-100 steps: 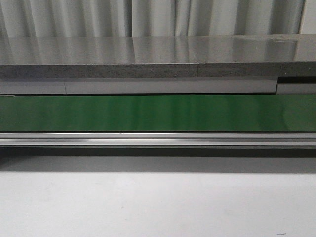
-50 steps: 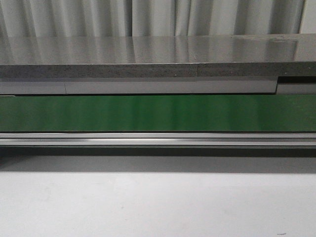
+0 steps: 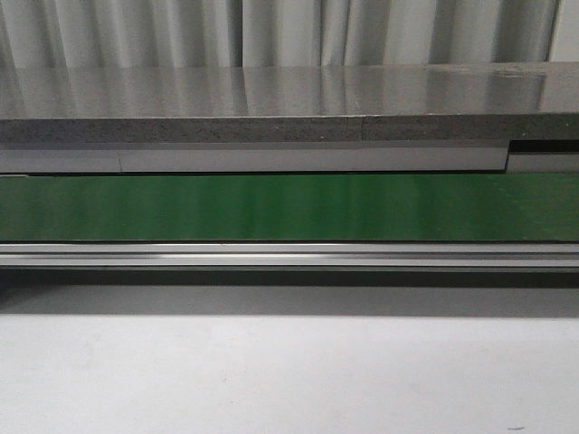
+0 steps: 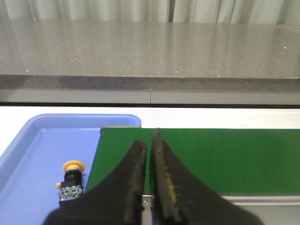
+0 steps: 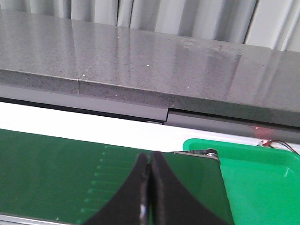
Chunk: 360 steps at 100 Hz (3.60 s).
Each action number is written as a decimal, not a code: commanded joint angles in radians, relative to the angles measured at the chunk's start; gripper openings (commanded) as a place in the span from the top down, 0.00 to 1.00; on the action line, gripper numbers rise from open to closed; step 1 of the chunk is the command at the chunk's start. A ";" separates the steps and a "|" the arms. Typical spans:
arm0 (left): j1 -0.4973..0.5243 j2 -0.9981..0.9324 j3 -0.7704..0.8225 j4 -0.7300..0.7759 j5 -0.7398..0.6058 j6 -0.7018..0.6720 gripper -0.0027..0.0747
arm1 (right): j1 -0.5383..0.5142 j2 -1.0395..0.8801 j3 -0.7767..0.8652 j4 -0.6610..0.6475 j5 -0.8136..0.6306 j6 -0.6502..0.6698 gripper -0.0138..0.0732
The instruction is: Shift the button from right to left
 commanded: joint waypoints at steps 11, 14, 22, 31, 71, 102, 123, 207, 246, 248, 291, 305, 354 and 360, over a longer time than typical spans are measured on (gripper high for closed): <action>-0.008 -0.037 0.092 0.100 -0.306 -0.093 0.96 | 0.001 0.001 -0.027 -0.009 -0.075 -0.009 0.92; -0.008 -0.051 0.112 0.114 -0.320 -0.112 0.96 | 0.001 0.001 -0.027 -0.009 -0.075 -0.009 0.92; -0.008 -0.097 0.164 0.115 -0.324 -0.134 0.96 | 0.001 0.001 -0.027 -0.009 -0.075 -0.009 0.92; -0.008 -0.158 0.224 0.115 -0.324 -0.134 0.96 | 0.001 0.001 -0.027 -0.009 -0.075 -0.009 0.92; -0.008 -0.342 0.368 0.110 -0.319 -0.134 0.96 | 0.001 0.001 -0.027 -0.009 -0.075 -0.009 0.92; -0.008 -0.342 0.401 0.110 -0.365 -0.134 0.96 | 0.001 0.001 -0.027 -0.009 -0.073 -0.009 0.92; -0.008 -0.342 0.401 0.110 -0.361 -0.134 0.96 | 0.001 0.001 -0.027 -0.009 -0.073 -0.009 0.92; -0.008 -0.342 0.401 0.110 -0.361 -0.134 0.96 | 0.001 -0.002 -0.018 -0.009 -0.073 -0.009 0.92; -0.008 -0.342 0.401 0.110 -0.361 -0.134 0.96 | 0.056 -0.248 0.138 -0.011 -0.075 0.017 0.92; -0.008 -0.342 0.401 0.110 -0.361 -0.134 0.96 | 0.058 -0.267 0.151 -0.011 -0.076 0.017 0.92; -0.008 -0.342 0.401 0.110 -0.361 -0.134 0.96 | 0.070 -0.491 0.326 -0.012 -0.046 0.017 0.92; -0.008 -0.342 0.401 0.110 -0.361 -0.134 0.96 | 0.070 -0.491 0.326 -0.012 0.016 0.017 0.92; -0.008 -0.342 0.401 0.110 -0.361 -0.134 0.96 | 0.070 -0.491 0.326 -0.012 0.033 0.017 0.92; -0.008 -0.342 0.401 0.110 -0.361 -0.134 0.96 | 0.070 -0.491 0.326 -0.012 0.033 0.017 0.92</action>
